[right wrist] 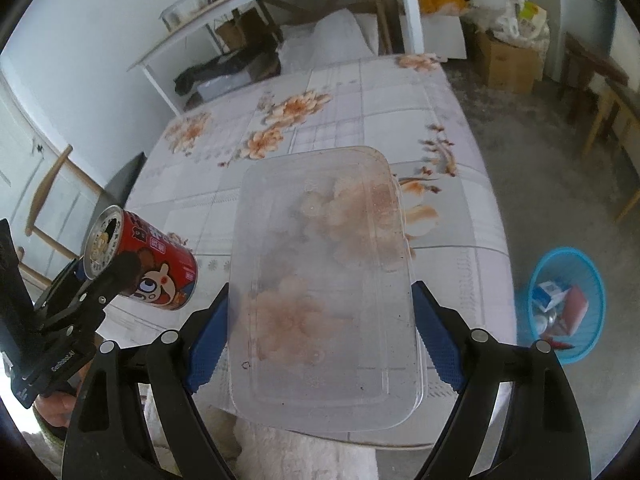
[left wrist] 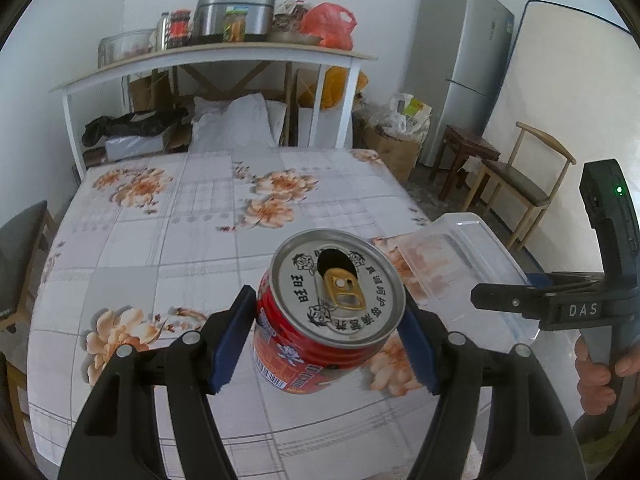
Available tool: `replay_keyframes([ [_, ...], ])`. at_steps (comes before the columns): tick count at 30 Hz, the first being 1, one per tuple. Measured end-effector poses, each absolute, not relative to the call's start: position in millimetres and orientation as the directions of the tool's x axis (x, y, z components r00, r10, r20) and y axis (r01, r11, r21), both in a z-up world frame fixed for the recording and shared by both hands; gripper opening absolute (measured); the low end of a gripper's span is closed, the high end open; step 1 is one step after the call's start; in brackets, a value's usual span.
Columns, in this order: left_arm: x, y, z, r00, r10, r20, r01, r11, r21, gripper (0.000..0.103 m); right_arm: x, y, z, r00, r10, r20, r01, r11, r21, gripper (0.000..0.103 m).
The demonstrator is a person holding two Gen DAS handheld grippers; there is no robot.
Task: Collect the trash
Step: 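Carry the red can and clear container to the wastebasket and release both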
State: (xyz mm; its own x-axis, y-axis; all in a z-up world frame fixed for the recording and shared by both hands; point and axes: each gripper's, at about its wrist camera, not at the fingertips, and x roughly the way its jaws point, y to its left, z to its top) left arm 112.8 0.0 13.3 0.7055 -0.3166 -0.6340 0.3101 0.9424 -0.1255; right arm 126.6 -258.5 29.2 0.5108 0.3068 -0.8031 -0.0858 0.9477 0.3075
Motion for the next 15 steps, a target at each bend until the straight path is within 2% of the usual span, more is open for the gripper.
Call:
replay_keyframes([
  [5, 111.9, -27.2, 32.0, 0.684, -0.384, -0.621, 0.381, 0.913, -0.145, 0.067, 107.2, -301.1, 42.0, 0.572, 0.304, -0.762, -0.016, 0.933, 0.360, 0.081],
  [10, 129.1, -78.0, 50.4, 0.592, -0.514, -0.620, 0.502, 0.838, -0.215, 0.067, 64.1, -392.1, 53.6, 0.670, 0.225, -0.707, 0.183, 0.873, 0.451, 0.081],
  [15, 154.8, -161.3, 52.0, 0.431, -0.622, -0.654, 0.620, 0.731, -0.286, 0.067, 17.6, -487.0, 32.3, 0.710, 0.166, -0.684, 0.375, 0.733, 0.567, 0.081],
])
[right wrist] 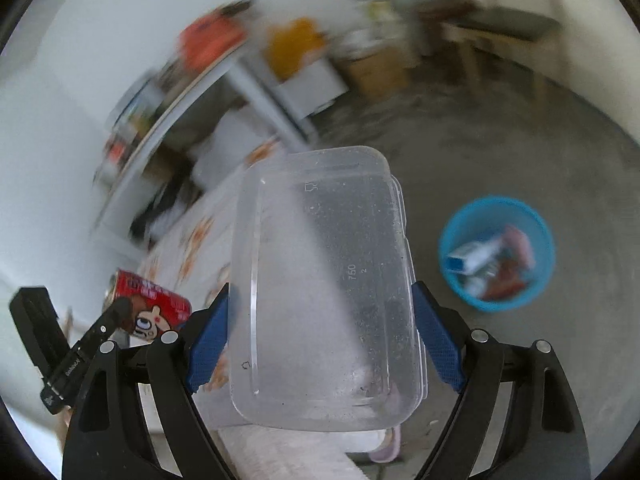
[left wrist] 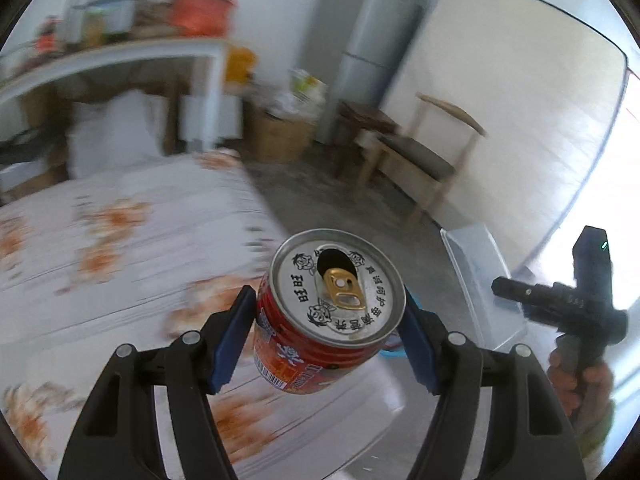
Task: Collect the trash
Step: 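Carry the red can and clear container to the wastebasket and release both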
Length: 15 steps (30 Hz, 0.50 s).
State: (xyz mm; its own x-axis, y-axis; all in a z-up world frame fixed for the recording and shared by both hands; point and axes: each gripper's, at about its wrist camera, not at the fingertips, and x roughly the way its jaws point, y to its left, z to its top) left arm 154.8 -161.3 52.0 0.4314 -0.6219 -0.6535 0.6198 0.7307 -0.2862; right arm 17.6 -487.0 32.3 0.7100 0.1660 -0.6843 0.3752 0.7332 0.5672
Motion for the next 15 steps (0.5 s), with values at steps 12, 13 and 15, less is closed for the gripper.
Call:
replay_keyframes([
  [12, 210.8, -401.2, -53.0, 0.026, -0.551, -0.834, 0.697, 0.608, -0.380, 0.067, 7.1, -615.7, -141.8, 0.732, 0.284, -0.619, 0.576, 0.226, 0.785, 0.081],
  [13, 212.8, -418.0, -62.4, 0.010, -0.542, -0.840, 0.703, 0.601, -0.380, 0.067, 11.0, -622.5, -153.3, 0.735, 0.284, -0.616, 0.583, 0.198, 0.788, 0.081],
  [15, 217.6, -444.2, -75.6, -0.018, -0.531, -0.847, 0.708, 0.591, -0.386, 0.067, 21.6, -639.4, -178.2, 0.734, 0.274, -0.622, 0.610, 0.138, 0.781, 0.082],
])
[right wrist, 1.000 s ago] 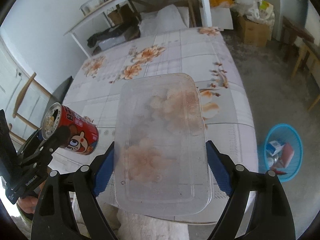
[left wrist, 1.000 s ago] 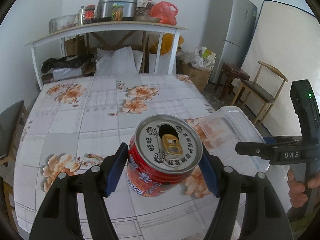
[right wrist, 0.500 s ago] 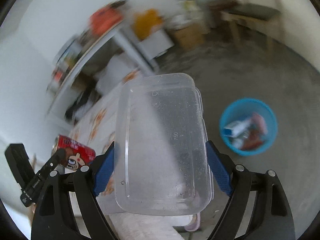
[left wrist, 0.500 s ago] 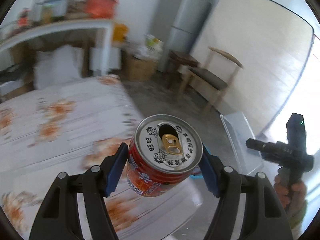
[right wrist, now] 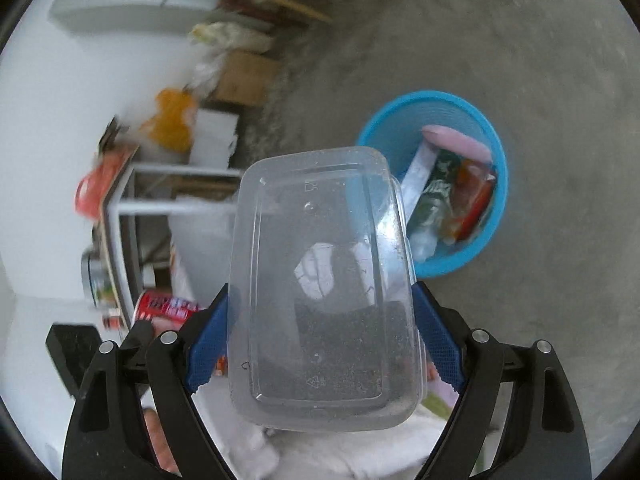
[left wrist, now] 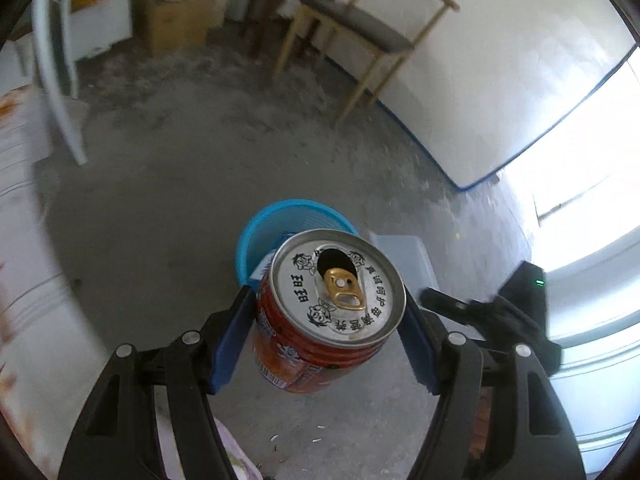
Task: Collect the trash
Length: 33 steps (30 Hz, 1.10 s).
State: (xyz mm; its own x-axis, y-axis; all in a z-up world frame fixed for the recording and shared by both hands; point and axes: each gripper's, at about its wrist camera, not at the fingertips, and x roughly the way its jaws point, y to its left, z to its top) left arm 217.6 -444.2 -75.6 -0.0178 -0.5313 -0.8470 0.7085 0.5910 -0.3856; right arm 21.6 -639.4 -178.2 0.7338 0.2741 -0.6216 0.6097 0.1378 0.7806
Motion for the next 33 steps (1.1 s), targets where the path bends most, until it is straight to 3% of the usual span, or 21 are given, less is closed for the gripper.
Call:
replay_keyframes([
  [5, 230.2, -494.1, -105.7, -0.057, -0.530, -0.846, 0.708, 0.577, -0.409, 0.068, 43.7, -672.9, -226.0, 0.759, 0.264, -0.596, 0.608, 0.041, 0.793, 0.088],
  [7, 235.7, -507.2, -122.1, -0.059, -0.514, -0.856, 0.690, 0.598, -0.407, 0.076, 49.2, -680.5, -249.5, 0.742, 0.261, -0.618, 0.634, 0.025, 0.773, 0.090],
  [9, 241.5, -508.0, -130.5, -0.066, -0.514, -0.855, 0.667, 0.615, -0.421, 0.076, 44.6, -680.8, -268.7, 0.725, 0.265, -0.636, 0.661, -0.005, 0.751, 0.090],
  [16, 229.1, -478.5, -100.8, -0.068, -0.561, -0.825, 0.693, 0.569, -0.444, 0.076, 7.9, -670.7, -272.4, 0.729, 0.234, -0.643, 0.665, -0.024, 0.746, 0.091],
  [23, 202.2, -426.3, -40.4, -0.032, -0.636, -0.771, 0.711, 0.528, -0.465, 0.076, -32.4, -655.1, -233.5, 0.717, 0.180, -0.673, 0.673, 0.074, 0.736, 0.091],
  [26, 178.8, -384.3, -5.8, 0.024, -0.669, -0.743, 0.736, 0.515, -0.439, 0.077, -47.4, -633.4, -194.0, 0.708, 0.146, -0.691, 0.662, 0.204, 0.722, 0.091],
  [33, 109.1, -267.6, 43.8, 0.244, -0.648, -0.721, 0.770, 0.581, -0.262, 0.097, -65.6, -529.6, -56.9, 0.688, 0.029, -0.725, 0.523, 0.672, 0.524, 0.095],
])
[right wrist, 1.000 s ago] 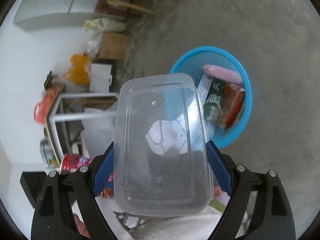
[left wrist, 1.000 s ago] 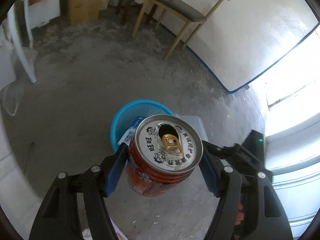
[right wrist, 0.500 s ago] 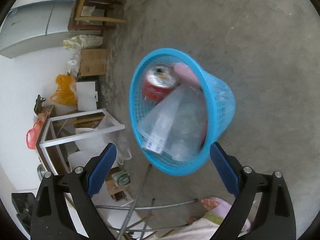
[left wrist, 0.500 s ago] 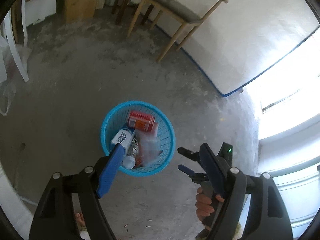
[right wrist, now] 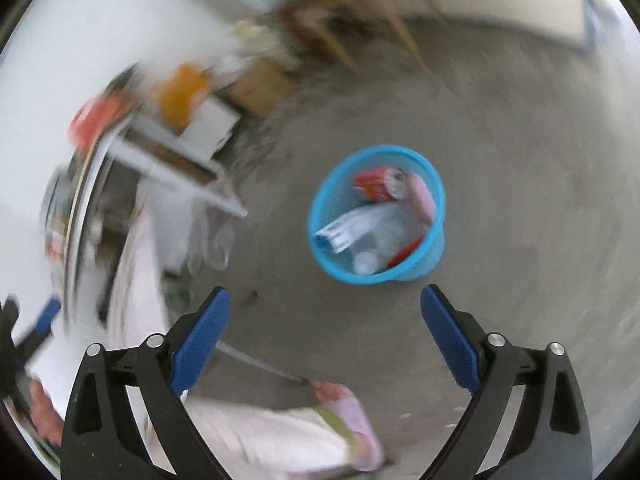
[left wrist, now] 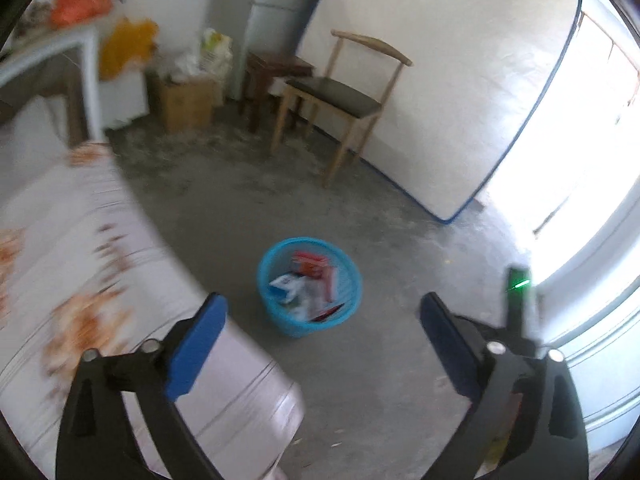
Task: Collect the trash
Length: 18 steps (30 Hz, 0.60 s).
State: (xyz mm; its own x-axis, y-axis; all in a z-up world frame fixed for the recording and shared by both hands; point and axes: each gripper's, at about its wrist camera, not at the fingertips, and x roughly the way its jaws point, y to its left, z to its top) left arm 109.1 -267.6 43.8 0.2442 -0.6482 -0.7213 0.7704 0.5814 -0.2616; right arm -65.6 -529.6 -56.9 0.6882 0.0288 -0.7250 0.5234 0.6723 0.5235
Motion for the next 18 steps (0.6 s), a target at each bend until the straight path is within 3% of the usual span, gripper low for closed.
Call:
replay_keyframes([
  [3, 83.8, -222.8, 48.0, 0.341, -0.599, -0.725, 0.723, 0.660, -0.206, 0.097, -73.7, -477.1, -10.7, 0.704, -0.043, -0.709, 0.445, 0.804, 0.394, 0.095],
  [8, 49.7, -158.9, 46.1, 0.512, -0.454, -0.729, 0.513, 0.842, -0.164, 0.097, -92.5, -403.7, 35.6, 0.762, -0.157, -0.628, 0.368, 0.903, 0.221, 0.095],
  [11, 33.7, -125.1, 42.2, 0.546, -0.427, -0.721, 0.423, 0.883, -0.202, 0.097, -91.2, -373.8, 45.4, 0.782, -0.182, -0.596, 0.326, 0.935, 0.142, 0.095],
  [18, 2.0, -122.5, 29.2, 0.636, -0.321, -0.702, 0.371, 0.925, -0.086, 0.097, -91.7, -343.4, 52.6, 0.796, -0.266, -0.544, 0.325, 0.946, 0.013, 0.095],
])
